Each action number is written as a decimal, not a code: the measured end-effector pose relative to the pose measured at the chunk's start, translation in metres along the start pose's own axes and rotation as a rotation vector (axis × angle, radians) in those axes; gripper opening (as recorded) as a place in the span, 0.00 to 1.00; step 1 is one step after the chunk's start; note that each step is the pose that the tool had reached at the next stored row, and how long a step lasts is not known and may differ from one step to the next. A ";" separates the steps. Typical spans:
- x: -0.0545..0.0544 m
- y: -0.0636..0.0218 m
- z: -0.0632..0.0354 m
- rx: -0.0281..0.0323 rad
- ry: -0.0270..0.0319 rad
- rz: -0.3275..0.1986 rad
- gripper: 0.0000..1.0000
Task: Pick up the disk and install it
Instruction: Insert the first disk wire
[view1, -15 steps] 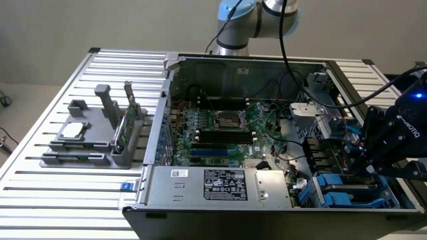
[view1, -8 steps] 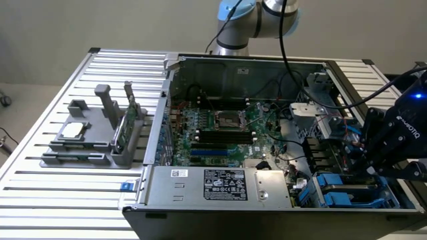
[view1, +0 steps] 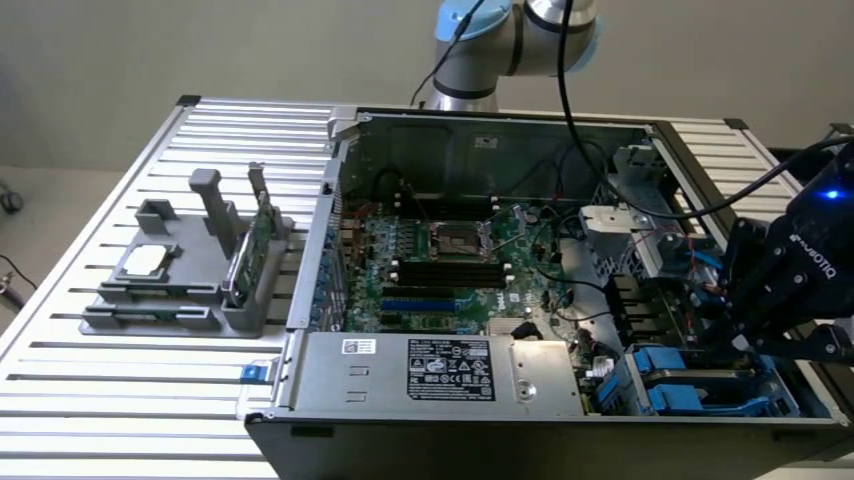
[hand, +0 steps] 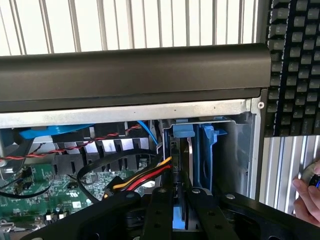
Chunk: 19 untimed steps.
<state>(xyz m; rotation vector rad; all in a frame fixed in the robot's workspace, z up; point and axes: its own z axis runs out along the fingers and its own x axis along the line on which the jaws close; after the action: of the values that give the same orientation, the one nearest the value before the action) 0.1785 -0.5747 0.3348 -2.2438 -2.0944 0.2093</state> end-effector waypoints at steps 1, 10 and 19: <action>0.000 0.0001 0.0001 -0.0001 -0.0008 0.000 0.17; 0.001 0.0013 0.0015 -0.0005 -0.0081 0.001 0.17; 0.002 0.0016 0.0038 -0.0005 -0.0113 0.002 0.17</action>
<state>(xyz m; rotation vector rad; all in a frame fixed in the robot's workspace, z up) 0.1797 -0.5734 0.3307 -2.2501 -2.0982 0.2221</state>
